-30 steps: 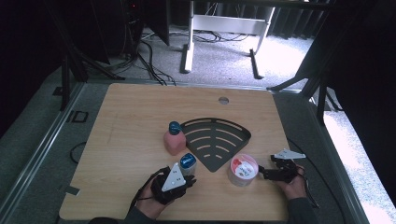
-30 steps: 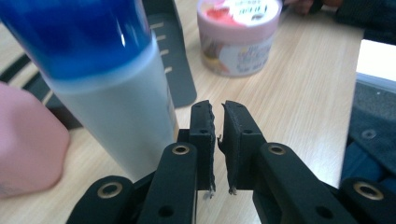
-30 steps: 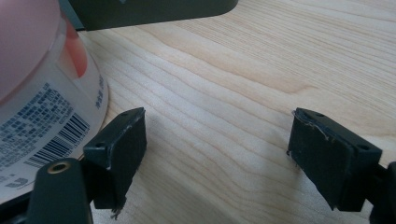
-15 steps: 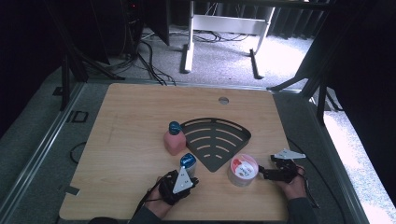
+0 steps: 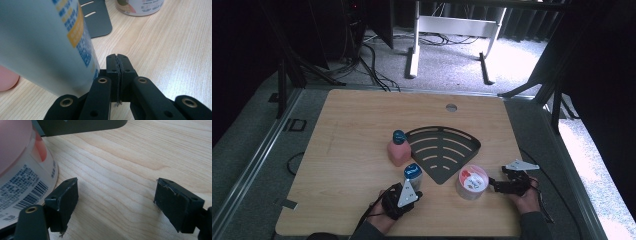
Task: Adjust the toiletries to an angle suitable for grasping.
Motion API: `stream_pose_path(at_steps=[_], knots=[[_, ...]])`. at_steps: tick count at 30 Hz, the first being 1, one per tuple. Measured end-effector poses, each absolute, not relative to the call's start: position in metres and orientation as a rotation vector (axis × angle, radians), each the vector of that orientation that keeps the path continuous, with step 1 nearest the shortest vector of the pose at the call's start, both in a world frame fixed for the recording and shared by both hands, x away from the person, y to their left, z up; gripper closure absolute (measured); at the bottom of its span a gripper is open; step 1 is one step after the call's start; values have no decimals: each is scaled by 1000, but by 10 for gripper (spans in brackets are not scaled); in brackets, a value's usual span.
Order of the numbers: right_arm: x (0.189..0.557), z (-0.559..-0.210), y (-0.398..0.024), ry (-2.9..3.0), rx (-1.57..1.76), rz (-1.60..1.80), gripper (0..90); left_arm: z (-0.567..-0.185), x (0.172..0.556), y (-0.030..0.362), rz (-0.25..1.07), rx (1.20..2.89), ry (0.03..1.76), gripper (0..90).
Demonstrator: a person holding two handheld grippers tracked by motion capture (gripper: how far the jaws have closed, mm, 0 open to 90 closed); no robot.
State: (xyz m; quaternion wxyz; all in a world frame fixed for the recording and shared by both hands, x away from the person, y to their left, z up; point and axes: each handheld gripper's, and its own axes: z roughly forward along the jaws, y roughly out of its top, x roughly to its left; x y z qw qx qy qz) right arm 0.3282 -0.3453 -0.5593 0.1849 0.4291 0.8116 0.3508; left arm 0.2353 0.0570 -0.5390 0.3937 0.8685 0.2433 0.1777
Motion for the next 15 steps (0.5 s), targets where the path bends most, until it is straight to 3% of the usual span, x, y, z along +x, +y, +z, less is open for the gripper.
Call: stream_pose_path(at_steps=[15], knots=[[328,-559,-345,2287,1209,989,189,-545,247,57,465,2223,639,885]])
